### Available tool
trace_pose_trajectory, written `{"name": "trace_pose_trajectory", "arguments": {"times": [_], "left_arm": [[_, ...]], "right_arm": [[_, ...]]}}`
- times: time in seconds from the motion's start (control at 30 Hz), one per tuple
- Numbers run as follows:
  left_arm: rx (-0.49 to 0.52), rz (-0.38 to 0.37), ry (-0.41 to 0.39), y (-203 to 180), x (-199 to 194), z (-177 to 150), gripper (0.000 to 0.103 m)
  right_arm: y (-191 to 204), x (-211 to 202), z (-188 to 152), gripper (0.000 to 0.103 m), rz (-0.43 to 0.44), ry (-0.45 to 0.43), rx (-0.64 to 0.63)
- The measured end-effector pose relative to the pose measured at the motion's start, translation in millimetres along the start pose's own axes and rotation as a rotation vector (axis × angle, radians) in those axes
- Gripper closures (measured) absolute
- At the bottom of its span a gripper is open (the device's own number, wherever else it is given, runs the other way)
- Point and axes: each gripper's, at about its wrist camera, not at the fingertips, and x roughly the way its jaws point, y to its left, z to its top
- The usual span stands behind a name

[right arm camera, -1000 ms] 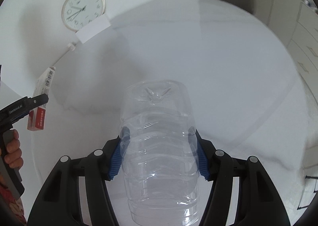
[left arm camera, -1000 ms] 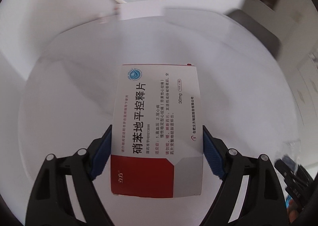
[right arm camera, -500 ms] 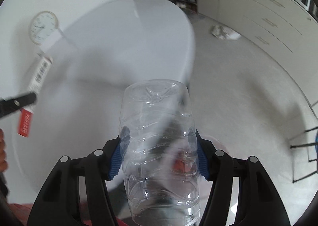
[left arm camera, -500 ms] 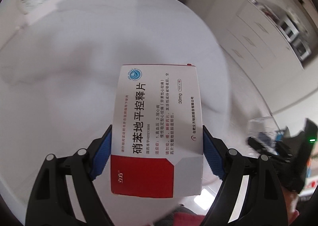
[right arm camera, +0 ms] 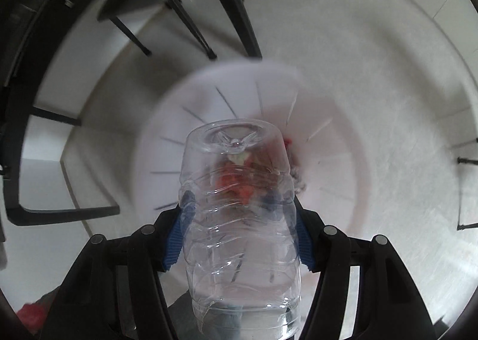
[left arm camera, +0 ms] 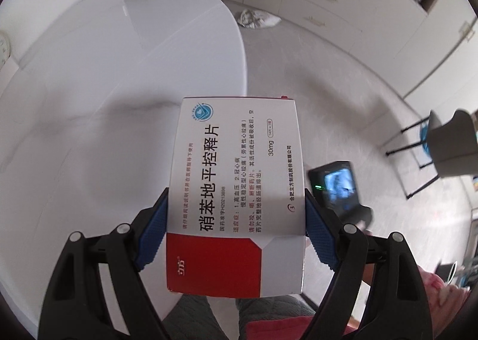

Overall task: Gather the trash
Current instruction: 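Carry the bottle and medicine box over the bin and open both grippers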

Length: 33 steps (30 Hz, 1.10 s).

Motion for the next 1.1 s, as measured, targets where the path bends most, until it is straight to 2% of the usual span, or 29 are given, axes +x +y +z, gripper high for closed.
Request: {"name": "trace_pose_trajectory", "arguments": {"times": [0.1,0.13,0.17,0.23,0.37,0.57,0.67,0.77,0.9,1.1], "left_arm": [[0.027,0.017,0.023,-8,11,5,0.024],[0.036,0.021,0.030,-10,14,5,0.024],[0.044,0.024,0.038,-13,17,6,0.024],[0.061,0.027,0.049,-19,21,1,0.024],[0.089,0.020,0.073,-33,32,-1,0.024],[0.182,-0.008,0.111,-63,63,-10,0.024],[0.203,-0.031,0.151,-72,86,-17,0.024],[0.234,-0.045,0.192,-82,114,-26,0.024],[0.276,-0.053,0.217,-89,135,-39,0.024],[0.282,-0.078,0.249,-91,150,-47,0.024]], "right_arm": [[-5,32,1,0.040,0.002,0.049,0.014],[-7,39,1,0.033,0.011,0.062,0.023],[-8,44,3,0.020,0.014,0.073,0.034],[-13,44,0,0.012,0.004,0.075,0.046],[-21,22,-9,0.010,0.010,0.034,0.084],[-72,-64,-32,0.005,-0.007,-0.145,0.229],[-93,-101,-50,0.004,-0.057,-0.206,0.269],[-109,-123,-66,0.004,-0.098,-0.247,0.301],[-127,-144,-77,0.004,-0.100,-0.299,0.386],[-136,-150,-83,0.004,-0.120,-0.308,0.426]]}}
